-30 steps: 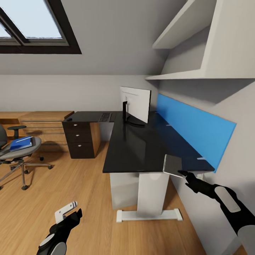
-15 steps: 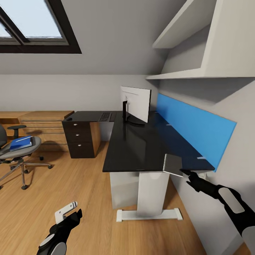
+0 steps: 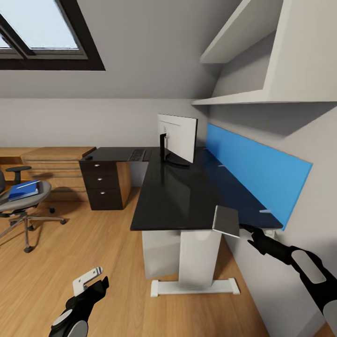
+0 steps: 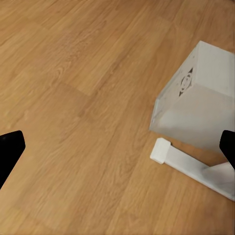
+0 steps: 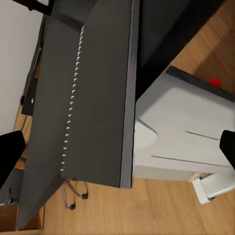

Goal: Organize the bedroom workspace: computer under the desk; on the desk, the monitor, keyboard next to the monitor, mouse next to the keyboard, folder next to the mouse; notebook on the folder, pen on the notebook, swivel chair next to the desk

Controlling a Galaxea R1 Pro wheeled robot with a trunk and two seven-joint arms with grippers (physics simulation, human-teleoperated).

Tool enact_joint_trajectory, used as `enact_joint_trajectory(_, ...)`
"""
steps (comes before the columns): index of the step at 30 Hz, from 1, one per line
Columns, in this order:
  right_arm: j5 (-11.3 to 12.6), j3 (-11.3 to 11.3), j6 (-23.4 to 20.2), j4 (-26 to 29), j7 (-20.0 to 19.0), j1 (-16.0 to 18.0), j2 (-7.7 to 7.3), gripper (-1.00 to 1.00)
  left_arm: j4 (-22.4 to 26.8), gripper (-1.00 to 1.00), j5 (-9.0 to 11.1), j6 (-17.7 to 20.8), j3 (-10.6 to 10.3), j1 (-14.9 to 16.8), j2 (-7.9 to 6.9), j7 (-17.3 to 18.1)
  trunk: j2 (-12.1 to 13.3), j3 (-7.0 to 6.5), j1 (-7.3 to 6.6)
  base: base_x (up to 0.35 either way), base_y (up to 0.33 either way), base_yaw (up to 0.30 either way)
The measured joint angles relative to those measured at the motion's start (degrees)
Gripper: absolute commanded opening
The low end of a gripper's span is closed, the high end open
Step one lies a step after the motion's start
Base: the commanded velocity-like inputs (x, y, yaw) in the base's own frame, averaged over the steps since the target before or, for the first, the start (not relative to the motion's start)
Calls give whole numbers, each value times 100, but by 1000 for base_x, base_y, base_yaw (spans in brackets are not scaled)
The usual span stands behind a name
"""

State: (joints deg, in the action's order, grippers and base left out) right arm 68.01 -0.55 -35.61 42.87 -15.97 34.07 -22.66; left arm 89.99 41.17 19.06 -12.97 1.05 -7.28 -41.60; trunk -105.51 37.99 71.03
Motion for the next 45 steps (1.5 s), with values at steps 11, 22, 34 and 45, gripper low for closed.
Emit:
enact_joint_trajectory(11, 0, 0, 2, -22, -3, -1, 0, 100, -5, 100, 4, 4, -10, -2, 12, 8, 0, 0, 1, 8, -8, 0)
enact_joint_trajectory(22, 0, 1, 2, -23, -3, -1, 7, 100, -1, 100, 5, 4, -13, 2, 17, 9, -160, 72, 88, 0, 0, 0)
enact_joint_trajectory(34, 0, 8, 7, -23, -3, -1, 9, 100, -13, 100, 17, 2, -16, -1, 12, 19, -160, 72, 88, 38, 66, 0)
enact_joint_trajectory(45, 0, 8, 10, -23, -3, -1, 15, 100, -24, 100, 20, -3, -12, 1, 13, 14, -160, 72, 88, 6, 8, 0)
